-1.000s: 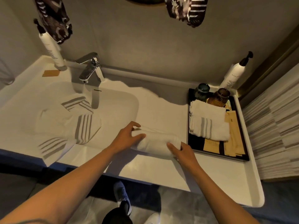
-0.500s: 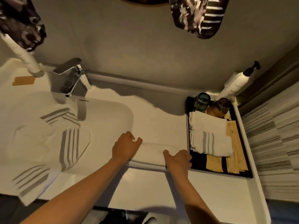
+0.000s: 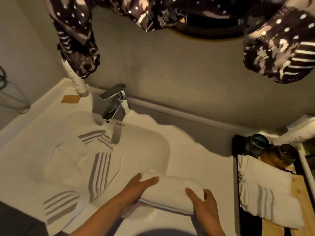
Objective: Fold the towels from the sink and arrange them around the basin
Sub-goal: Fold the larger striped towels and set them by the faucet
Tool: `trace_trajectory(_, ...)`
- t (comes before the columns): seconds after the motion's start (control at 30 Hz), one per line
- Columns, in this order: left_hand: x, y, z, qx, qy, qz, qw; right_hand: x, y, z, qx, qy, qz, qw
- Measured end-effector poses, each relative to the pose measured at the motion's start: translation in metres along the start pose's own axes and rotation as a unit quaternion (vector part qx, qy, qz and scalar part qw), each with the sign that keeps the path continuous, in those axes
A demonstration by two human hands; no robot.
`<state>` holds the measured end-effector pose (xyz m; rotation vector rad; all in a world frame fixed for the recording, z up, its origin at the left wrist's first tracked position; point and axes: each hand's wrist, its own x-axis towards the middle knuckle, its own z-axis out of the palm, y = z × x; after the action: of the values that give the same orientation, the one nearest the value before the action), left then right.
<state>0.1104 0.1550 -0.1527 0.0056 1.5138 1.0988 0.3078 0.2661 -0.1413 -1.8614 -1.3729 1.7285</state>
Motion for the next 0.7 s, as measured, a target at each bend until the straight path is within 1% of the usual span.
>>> trace_trajectory(0.07,0.014,0.021,-0.011,-0.011,0.024,0.049,0.998,0.002,-0.027,0.017,0.034,0.004,-0.041,0.999)
trace_trajectory(0.17,0.040,0.084,-0.022,-0.053,0.069,0.142,0.986,0.024,-0.082,0.054,0.096,0.020,-0.104,0.990)
trace_trajectory(0.2,0.052,0.108,-0.026,-0.079,0.073,0.164,0.981,0.039,-0.103,0.070,0.113,0.029,-0.128,0.985)
trace_trajectory(0.27,0.073,0.142,-0.033,-0.143,0.090,0.178,0.970,0.065,-0.142,0.098,0.131,0.040,-0.166,0.977)
trace_trajectory(0.3,0.079,0.148,-0.033,-0.148,0.126,0.188,0.963,0.078,-0.157,0.110,0.131,0.045,-0.177,0.974)
trace_trajectory(0.33,0.085,0.149,-0.038,-0.111,0.185,0.208,0.954,0.095,-0.171,0.128,0.125,0.045,-0.185,0.974)
trace_trajectory(0.37,0.088,0.143,-0.043,-0.029,0.245,0.233,0.941,0.113,-0.180,0.146,0.112,0.043,-0.180,0.976)
trace_trajectory(0.4,0.086,0.132,-0.045,0.068,0.273,0.265,0.922,0.129,-0.185,0.163,0.088,0.041,-0.166,0.981)
trace_trajectory(0.43,0.085,0.120,-0.050,0.179,0.269,0.308,0.895,0.142,-0.190,0.181,0.056,0.038,-0.142,0.988)
trace_trajectory(0.47,0.082,0.110,-0.052,0.294,0.246,0.355,0.853,0.154,-0.191,0.196,0.020,0.039,-0.125,0.991)
trace_trajectory(0.5,0.087,0.105,-0.057,0.404,0.226,0.400,0.791,0.164,-0.193,0.208,-0.008,0.047,-0.118,0.992)
trace_trajectory(0.53,0.092,0.105,-0.058,0.490,0.213,0.430,0.728,0.172,-0.195,0.212,-0.046,0.060,-0.126,0.989)
trace_trajectory(0.57,0.102,0.114,-0.064,0.549,0.212,0.447,0.674,0.179,-0.198,0.218,-0.100,0.059,-0.134,0.984)
trace_trajectory(0.6,0.111,0.123,-0.066,0.591,0.215,0.437,0.643,0.183,-0.200,0.217,-0.165,0.056,-0.134,0.975)
trace_trajectory(0.63,0.121,0.135,-0.067,0.624,0.212,0.414,0.628,0.188,-0.203,0.213,-0.229,0.060,-0.125,0.964)
trace_trajectory(0.67,0.131,0.148,-0.065,0.652,0.203,0.379,0.625,0.188,-0.208,0.204,-0.269,0.068,-0.107,0.955)
trace_trajectory(0.7,0.136,0.157,-0.066,0.675,0.200,0.343,0.622,0.185,-0.209,0.199,-0.281,0.080,-0.093,0.952)
